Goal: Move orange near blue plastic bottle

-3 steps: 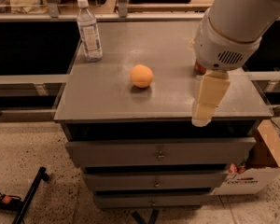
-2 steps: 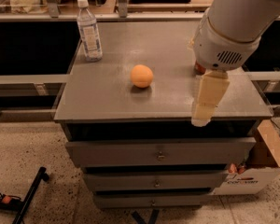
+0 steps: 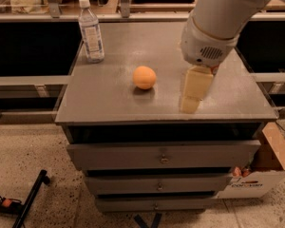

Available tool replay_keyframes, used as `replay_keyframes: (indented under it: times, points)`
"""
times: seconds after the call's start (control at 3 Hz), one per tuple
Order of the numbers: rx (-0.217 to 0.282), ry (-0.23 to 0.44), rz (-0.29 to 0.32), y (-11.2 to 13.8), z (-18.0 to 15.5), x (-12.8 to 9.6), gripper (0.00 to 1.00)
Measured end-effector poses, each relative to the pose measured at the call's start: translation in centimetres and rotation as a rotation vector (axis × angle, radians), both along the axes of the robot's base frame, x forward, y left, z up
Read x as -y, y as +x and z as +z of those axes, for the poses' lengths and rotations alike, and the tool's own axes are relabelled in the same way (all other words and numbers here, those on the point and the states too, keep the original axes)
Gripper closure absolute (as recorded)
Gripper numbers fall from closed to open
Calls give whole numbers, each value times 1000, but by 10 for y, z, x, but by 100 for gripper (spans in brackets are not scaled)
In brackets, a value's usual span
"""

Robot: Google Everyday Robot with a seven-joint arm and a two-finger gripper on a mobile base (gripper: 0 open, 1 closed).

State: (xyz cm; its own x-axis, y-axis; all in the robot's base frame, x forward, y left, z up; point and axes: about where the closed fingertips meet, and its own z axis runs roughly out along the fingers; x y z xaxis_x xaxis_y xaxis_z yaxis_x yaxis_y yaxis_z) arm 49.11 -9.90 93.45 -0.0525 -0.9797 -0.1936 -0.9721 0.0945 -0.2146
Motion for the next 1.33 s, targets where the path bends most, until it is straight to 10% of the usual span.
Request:
replay_keyframes:
  times: [1.33]
  points:
    - [8,208,-14,120,-57,-49,0]
